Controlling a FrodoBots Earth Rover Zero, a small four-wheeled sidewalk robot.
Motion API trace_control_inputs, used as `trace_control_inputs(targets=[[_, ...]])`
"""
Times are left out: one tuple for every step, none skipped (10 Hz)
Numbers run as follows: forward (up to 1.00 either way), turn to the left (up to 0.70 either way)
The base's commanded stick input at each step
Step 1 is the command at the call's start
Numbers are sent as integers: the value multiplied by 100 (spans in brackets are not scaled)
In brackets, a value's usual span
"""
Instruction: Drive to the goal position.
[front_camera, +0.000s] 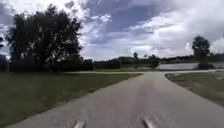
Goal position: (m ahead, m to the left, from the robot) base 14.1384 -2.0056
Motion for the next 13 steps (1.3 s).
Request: trace_control_inputs(targets=[[70, 0], [70, 0], [70, 0], [70, 0], [70, 0], [70, -7], [70, -9], [70, -10], [70, -11], [70, -23], [70, -26], [70, -28], [70, -31]])
